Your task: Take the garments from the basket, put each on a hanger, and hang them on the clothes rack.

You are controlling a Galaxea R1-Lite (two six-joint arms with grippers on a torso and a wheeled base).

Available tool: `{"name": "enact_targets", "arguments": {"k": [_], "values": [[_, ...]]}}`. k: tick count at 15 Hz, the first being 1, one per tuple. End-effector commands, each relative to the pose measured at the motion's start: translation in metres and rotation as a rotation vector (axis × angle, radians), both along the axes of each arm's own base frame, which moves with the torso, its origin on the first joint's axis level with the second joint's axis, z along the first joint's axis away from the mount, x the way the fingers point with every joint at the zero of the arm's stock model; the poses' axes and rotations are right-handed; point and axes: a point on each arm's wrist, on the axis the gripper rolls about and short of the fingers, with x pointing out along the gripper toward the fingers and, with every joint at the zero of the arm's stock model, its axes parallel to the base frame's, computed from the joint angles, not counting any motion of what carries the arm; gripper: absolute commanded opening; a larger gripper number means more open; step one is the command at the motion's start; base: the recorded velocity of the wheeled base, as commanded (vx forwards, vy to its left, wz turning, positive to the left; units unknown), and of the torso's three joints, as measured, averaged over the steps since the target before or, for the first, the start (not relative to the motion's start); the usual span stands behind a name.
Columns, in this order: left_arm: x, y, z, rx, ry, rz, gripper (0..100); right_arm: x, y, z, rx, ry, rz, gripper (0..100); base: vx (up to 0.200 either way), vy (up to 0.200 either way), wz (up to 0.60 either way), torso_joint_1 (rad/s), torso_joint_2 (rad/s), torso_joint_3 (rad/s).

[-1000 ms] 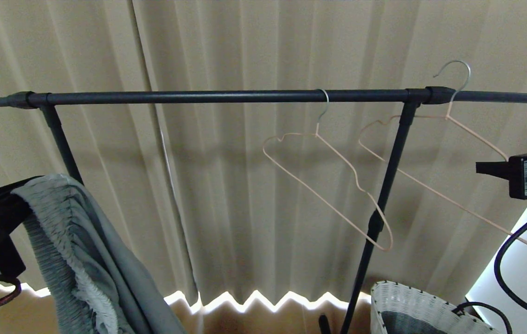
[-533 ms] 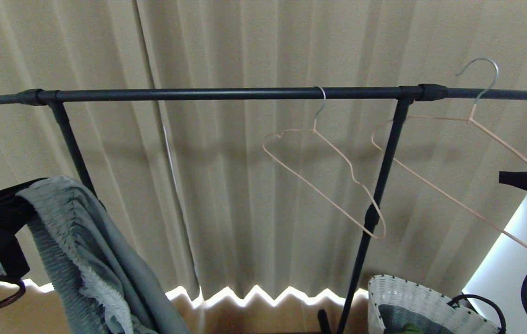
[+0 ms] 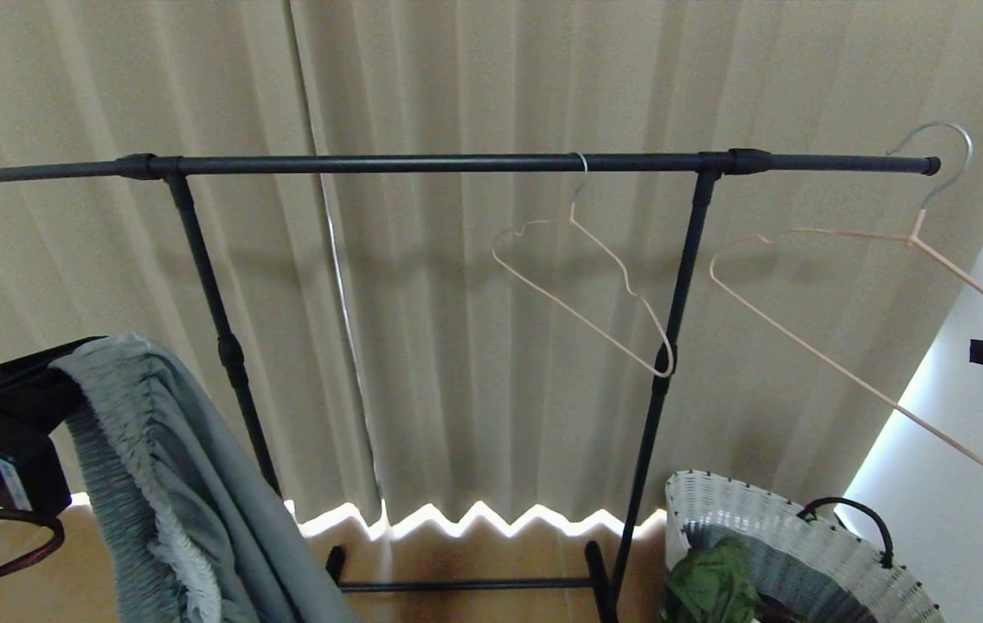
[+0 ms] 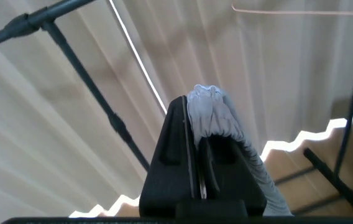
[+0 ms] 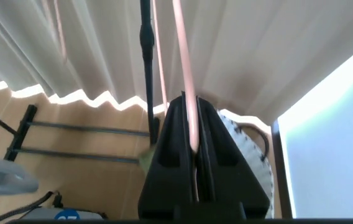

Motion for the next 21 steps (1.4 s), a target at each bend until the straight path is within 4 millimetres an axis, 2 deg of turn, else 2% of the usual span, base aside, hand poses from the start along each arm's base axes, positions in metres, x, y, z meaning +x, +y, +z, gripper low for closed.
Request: {"name": "enact_targets", "arguments": {"k": [1,12,21], "values": [[0.001,0.000,-0.001,0.002,0.005,0.000,0,-0.002,0.000,0.000,0.001,-0.005,0.000,0,-0.200,0.000,0.00,0.007,0.00,-0.002],[0.001,0.000,-0.006,0.004,0.022,0.000,0,-0.022,0.001,0.008,0.011,-0.077,0.018,0,0.000,0.000,0.00,0.000,0.00,0.000],[0.004,-0.001,-0.007,0.004,0.034,0.001,0,-0.028,0.001,0.010,0.017,-0.120,0.018,0,0.000,0.200,0.00,0.002,0.00,0.000]]}}
